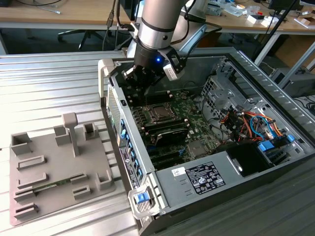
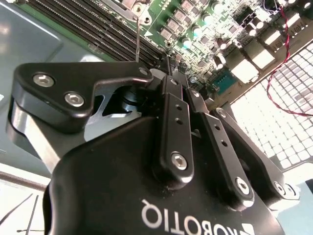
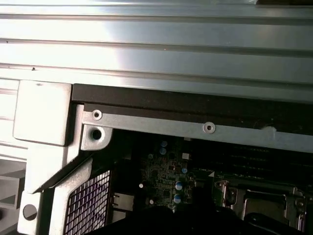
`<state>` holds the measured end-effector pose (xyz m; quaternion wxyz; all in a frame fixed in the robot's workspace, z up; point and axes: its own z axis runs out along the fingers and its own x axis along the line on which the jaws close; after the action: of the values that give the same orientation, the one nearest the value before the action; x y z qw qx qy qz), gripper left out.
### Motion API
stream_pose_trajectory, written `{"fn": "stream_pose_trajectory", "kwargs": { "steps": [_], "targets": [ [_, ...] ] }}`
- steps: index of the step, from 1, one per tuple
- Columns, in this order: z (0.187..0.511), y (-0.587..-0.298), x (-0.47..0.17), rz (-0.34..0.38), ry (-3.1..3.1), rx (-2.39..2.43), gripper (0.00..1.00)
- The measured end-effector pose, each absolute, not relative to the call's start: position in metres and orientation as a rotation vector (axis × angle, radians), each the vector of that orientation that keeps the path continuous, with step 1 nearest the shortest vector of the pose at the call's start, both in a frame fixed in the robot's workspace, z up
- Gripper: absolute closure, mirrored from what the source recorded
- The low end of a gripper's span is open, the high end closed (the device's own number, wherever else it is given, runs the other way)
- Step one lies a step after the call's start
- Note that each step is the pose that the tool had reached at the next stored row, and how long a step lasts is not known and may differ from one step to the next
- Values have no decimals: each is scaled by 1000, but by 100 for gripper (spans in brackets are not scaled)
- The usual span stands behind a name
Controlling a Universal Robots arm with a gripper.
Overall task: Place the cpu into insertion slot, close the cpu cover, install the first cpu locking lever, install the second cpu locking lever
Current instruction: 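Install the first cpu locking lever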
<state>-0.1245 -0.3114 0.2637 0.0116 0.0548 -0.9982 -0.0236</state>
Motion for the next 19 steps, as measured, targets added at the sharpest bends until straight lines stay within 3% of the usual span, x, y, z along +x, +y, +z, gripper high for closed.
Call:
{"fn": "stream_pose_trajectory", "kwargs": {
  "steps": [19],
  "targets": [
    [263,-310,-104,-74,-3109,172,89]
  ]
}}
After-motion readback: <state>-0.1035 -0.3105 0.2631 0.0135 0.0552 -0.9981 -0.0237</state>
